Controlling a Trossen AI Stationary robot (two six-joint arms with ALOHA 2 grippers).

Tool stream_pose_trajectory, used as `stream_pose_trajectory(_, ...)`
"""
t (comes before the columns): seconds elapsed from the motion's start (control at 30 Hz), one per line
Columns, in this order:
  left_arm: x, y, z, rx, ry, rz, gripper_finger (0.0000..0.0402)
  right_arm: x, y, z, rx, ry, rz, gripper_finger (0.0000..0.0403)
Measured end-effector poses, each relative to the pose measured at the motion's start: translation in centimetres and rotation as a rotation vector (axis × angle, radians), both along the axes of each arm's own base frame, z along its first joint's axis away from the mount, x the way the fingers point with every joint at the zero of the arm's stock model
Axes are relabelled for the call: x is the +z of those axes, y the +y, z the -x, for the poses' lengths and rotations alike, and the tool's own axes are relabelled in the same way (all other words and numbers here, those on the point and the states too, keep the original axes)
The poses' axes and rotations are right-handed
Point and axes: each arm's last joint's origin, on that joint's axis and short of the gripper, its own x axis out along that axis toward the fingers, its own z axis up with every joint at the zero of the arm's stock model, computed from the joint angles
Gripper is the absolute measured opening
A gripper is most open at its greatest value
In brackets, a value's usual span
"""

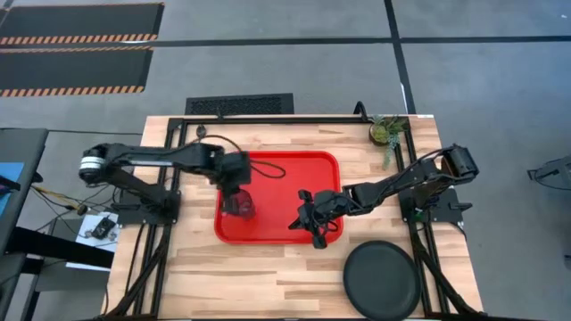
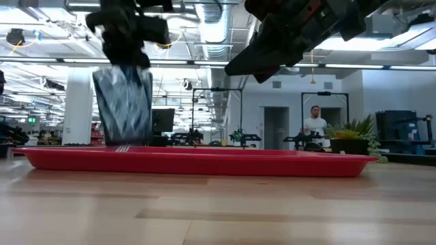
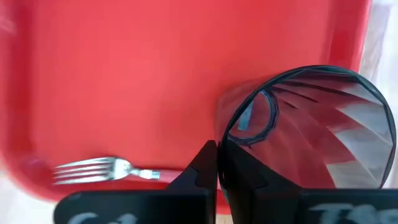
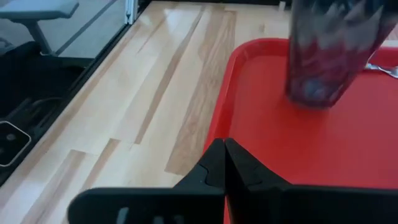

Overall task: Pick and place plate/cup/fork/spoon on tray
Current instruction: Put the blue cup on the red serving tray

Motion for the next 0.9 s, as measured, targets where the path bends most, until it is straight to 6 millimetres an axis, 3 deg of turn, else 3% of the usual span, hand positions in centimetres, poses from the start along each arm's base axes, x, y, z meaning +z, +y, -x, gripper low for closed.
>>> stream_pose_trajectory(0.17,-1.8,0.5,-1.3,-0.004,0.044,0.02,0.0,0.0,0.2,0.0,0.006,0.0,-0.001,0.0011)
stream_pose_trajectory(0.37,-1.8,0.5,-1.6,-0.008,0.018,0.046,0.0002,0.0,0.5,0.1,0.015,-0.001,0.002,0.0011)
stream_pose_trajectory(0.63,-1.8,0.4,-1.6,-0.008,0.022,0.052,0.0052,0.0,0.4,0.1,0.001,0.005,-0.022,0.0011)
stream_pose_trajectory(0.9,1.1,0.3,0.4,-0.012,-0.085,-0.007,0.0112,0.0,0.2,0.0,-0.055,0.001,-0.001,0.0039)
